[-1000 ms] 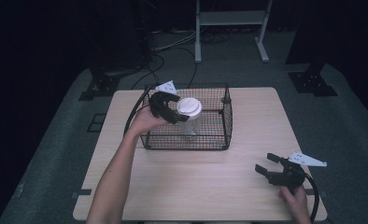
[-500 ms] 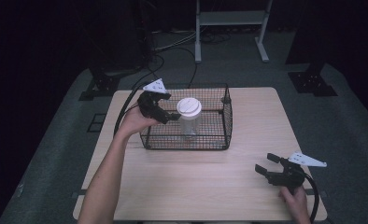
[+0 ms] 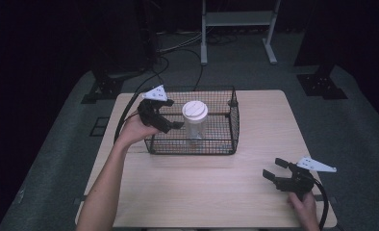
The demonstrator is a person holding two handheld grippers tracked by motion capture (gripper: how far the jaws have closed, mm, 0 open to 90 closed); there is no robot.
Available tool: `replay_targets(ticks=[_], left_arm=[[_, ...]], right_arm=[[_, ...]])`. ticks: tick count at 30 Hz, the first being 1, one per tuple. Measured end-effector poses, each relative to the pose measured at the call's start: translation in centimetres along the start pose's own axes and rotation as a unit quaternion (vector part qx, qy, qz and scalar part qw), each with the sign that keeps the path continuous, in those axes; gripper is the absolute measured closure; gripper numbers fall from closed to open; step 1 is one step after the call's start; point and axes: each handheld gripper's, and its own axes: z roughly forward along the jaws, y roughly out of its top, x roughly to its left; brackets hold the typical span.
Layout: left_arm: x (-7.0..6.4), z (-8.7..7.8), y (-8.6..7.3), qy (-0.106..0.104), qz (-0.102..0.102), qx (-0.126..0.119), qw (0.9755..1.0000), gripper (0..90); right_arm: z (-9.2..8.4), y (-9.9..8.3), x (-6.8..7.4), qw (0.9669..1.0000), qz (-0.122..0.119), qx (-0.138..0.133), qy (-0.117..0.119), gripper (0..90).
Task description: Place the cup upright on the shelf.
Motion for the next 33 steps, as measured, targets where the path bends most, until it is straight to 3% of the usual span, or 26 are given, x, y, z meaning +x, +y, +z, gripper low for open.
replay_targets(ticks=[18,33], left_arm=[[-2.2,-0.9,-1.4,-0.003,0.013,-0.018,0.9997,1.8],[-3.7,-1.6,-3.2,-0.003,0.011,-0.022,0.9997,1.8]], right_arm=[[0.0,0.0,0.0,1.0,-0.001,0.001,-0.001,13.7],[0.0,0.0,0.1,1.0,0.002,0.002,-0.002,13.7]])
